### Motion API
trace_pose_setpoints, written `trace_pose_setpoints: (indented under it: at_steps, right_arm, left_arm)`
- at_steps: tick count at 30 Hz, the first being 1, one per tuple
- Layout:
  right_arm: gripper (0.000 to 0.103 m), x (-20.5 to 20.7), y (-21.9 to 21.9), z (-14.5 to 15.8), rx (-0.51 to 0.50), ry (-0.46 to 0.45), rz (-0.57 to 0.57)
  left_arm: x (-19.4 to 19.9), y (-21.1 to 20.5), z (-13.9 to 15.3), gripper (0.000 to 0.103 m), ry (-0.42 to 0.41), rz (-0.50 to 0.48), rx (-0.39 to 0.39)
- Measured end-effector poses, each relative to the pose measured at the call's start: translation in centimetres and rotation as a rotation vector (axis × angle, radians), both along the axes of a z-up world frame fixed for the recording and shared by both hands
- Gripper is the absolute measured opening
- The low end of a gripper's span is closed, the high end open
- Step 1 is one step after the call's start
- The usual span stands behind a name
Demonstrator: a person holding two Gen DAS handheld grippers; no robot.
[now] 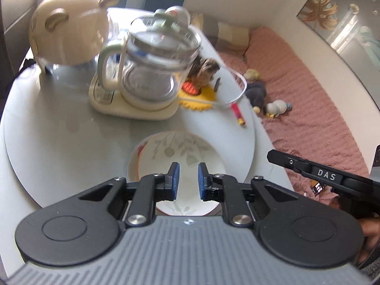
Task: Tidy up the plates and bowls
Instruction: 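Raise both grippers up and away from the plate stack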
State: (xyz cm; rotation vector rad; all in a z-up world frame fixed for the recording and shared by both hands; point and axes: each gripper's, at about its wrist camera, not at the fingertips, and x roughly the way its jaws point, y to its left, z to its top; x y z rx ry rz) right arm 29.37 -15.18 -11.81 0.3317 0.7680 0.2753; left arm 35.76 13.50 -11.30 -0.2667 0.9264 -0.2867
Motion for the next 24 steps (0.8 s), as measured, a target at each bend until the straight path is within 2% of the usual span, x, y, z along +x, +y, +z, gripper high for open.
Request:
trace_pose_setpoints:
  at_steps: [5, 9, 12, 15, 20, 24]
  right_arm:
    - [0.013, -2.5, -0.3, 2.7, -0.007, -0.042, 0.016]
    - [0.013, -4.5, -0.8, 4.4, -0.022, -0.090, 0.053]
    - [0.013, -6.1, -1.8, 5.4, -0.011, -0.123, 0.124]
    - [0.013, -7.7, -2.7, 6.5, -0.044, -0.157, 0.204]
    - [0.013, -10.8, -5.0, 7.5, -0.058, -0.178, 0.292]
    - [0.013, -13.2, -6.6, 7.1, -0.087, -0.178, 0.320]
  left_arm:
    - [-2.2, -0.7, 1.9, 0.018, -0.053, -0.004, 0.017]
    - [-5.3, -1.6, 3.4, 0.018, -0.101, 0.045, 0.033]
    - [-7.9, -2.8, 4.3, 0.018, -0.130, 0.101, 0.034]
    - [-10.9, -4.2, 4.9, 0.018, -0.150, 0.151, 0.025]
    - [-15.7, -7.1, 5.3, 0.018, -0.144, 0.223, 0.023]
    - [-19.3, -9.4, 5.7, 0.018, -0.158, 0.256, 0.017]
